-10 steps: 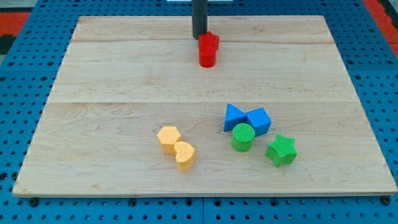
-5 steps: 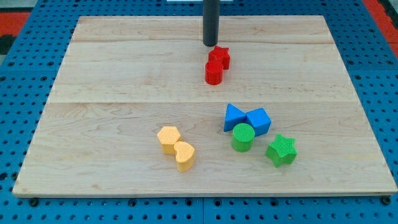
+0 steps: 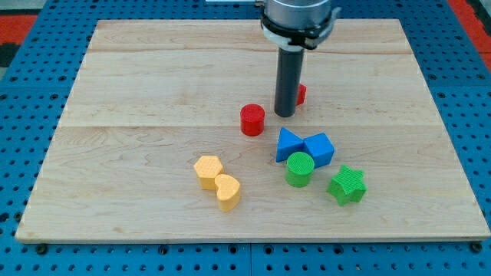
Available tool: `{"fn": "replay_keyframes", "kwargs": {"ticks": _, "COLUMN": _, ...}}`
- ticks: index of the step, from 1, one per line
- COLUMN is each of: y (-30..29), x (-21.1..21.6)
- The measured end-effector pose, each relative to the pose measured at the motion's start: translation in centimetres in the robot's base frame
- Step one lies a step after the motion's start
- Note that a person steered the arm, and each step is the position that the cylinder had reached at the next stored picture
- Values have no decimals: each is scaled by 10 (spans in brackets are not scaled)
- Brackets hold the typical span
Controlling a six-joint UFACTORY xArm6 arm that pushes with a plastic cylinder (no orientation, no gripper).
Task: Move the red blocks to the top of the hexagon
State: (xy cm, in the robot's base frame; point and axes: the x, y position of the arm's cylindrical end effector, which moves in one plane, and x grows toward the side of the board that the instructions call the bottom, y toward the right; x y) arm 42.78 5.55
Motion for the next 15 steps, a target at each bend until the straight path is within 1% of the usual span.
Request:
{"fn": "replay_keyframes", "kwargs": {"ticks": 1, "y": -70, "x": 19}}
{"fn": "replay_keyframes", "kwargs": {"ticks": 2, "y": -98, "x": 15}}
{"fn": "replay_keyframes", "kwargs": {"ticks": 3, "y": -100, "x": -20}}
{"fn": "replay_keyframes", "kwargs": {"ticks": 4, "y": -148, "x": -21}}
{"fn": "replay_keyframes", "kwargs": {"ticks": 5, "y": -152, "x": 25}}
{"fn": "replay_keyframes", "kwargs": {"ticks": 7, "y": -142, "x": 39}}
{"fn": "replay_keyframes", "kwargs": {"ticks": 8, "y": -143, "x": 37}}
{"fn": "replay_keyframes", "kwargs": {"ticks": 10, "y": -130, "x": -64}}
{"fn": "replay_keyframes", "kwargs": {"ticks": 11, "y": -42, "x": -111}}
{"fn": "replay_keyframes", "kwargs": {"ticks": 12, "y": 72, "x": -102}}
{"fn": "replay_keyframes", "kwargs": {"ticks": 13, "y": 62, "x": -72}}
{"fn": "replay_keyframes", "kwargs": {"ticks": 14, "y": 0, "x": -34}}
{"fn": "replay_keyframes", "kwargs": {"ticks": 15, "y": -70, "x": -24}}
